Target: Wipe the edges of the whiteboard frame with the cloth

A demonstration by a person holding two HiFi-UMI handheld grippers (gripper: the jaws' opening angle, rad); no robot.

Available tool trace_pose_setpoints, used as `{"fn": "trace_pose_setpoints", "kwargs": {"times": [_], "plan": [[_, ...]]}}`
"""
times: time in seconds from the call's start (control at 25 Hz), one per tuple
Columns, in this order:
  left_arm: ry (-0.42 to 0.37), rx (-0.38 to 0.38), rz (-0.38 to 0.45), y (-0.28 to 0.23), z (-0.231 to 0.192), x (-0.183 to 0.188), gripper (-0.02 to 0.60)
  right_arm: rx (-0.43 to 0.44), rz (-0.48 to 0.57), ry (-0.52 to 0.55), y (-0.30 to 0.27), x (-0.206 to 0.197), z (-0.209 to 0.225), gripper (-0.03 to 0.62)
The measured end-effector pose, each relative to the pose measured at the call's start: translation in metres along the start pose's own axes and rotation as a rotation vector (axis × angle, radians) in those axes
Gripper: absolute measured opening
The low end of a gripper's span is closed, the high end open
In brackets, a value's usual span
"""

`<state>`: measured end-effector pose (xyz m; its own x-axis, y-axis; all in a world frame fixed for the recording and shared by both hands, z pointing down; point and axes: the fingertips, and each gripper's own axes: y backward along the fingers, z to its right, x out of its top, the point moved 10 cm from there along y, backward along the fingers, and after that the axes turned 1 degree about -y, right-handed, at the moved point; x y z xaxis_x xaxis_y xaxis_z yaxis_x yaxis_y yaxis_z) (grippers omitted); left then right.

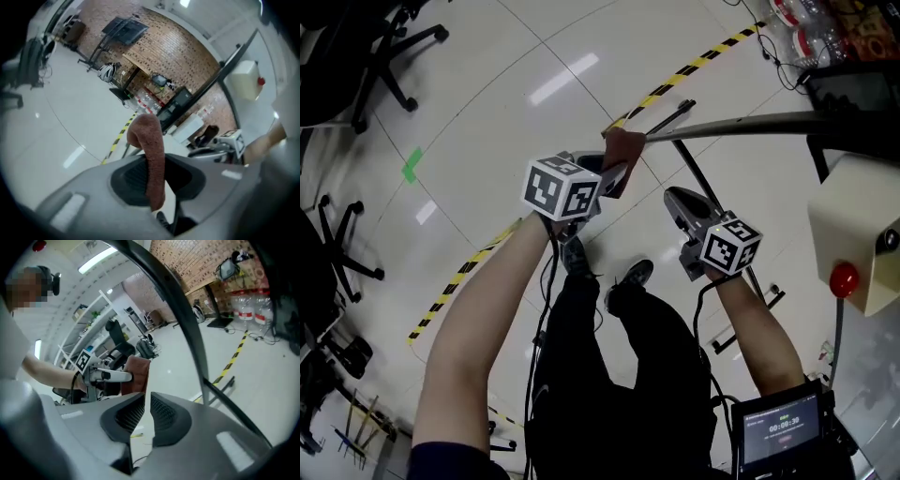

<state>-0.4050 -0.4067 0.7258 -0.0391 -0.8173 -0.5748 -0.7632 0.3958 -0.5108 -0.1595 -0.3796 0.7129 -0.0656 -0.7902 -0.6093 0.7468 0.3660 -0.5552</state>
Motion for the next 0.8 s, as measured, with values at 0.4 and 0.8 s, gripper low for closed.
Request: {"fn": "trace_pose_setpoints", "kwargs": {"times": [0.4,0.8], "plan": [[-0.350,0.219,-0.261,-0.141,-0.047,0.011,0.071,-0.091,-0.115,0.083,0.032,-0.060,0.016,0.025],[-0.562,0.118,-0.283,-0.187,-0.020,0.024,0.071,-0.016,-0.112,0.181,0.016,-0.068,0.002,0.023]]}}
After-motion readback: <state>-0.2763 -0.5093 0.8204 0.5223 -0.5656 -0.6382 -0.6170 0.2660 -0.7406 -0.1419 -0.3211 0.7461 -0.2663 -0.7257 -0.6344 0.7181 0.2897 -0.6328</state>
